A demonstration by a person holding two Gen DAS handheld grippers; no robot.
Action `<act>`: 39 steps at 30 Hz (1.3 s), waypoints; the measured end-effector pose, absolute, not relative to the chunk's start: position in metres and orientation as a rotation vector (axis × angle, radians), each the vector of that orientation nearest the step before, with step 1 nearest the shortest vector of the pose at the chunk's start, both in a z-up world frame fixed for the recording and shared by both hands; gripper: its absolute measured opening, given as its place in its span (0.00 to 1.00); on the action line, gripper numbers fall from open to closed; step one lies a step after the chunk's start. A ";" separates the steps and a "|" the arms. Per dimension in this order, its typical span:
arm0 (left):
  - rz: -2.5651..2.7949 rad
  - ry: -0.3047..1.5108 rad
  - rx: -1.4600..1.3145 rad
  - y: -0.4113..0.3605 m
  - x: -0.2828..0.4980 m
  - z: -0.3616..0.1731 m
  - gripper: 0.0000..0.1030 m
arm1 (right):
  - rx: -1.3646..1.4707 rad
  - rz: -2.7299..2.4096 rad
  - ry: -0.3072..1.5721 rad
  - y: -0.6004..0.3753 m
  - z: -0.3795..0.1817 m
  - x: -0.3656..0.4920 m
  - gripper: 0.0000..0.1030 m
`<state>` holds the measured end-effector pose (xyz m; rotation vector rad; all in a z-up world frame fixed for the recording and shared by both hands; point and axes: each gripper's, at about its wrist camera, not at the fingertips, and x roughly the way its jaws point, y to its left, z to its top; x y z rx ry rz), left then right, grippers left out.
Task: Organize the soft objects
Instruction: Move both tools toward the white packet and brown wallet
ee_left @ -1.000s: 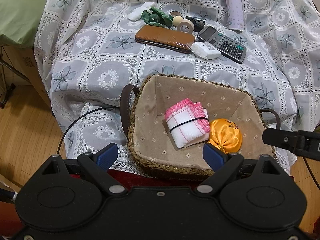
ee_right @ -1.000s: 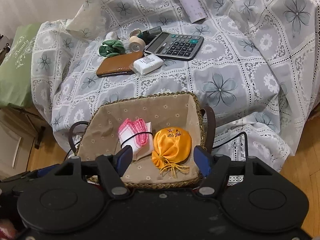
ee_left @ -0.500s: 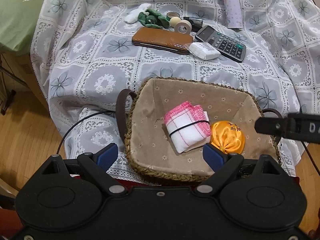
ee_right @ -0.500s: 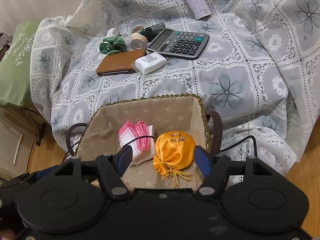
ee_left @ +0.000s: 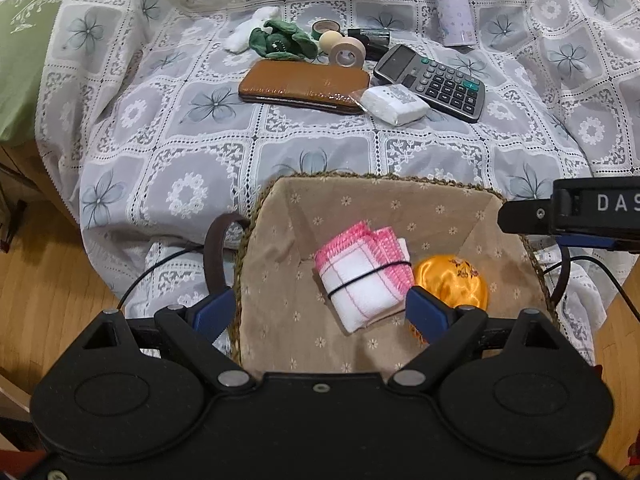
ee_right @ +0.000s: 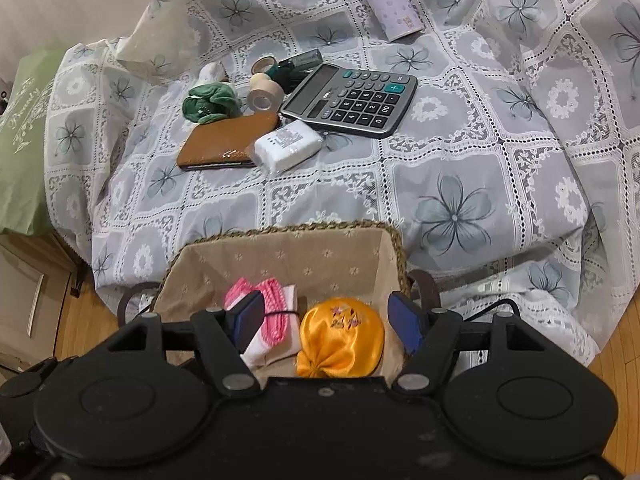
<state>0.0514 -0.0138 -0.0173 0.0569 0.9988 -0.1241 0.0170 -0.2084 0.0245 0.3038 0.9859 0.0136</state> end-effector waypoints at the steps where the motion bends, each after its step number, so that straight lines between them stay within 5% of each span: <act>1: -0.128 1.000 0.058 -0.014 0.054 -0.017 0.86 | 0.306 0.012 0.989 -0.210 0.024 0.021 0.66; 39: -0.034 1.058 -0.015 0.025 0.193 -0.026 0.86 | 0.128 0.150 1.021 -0.174 -0.011 0.195 0.70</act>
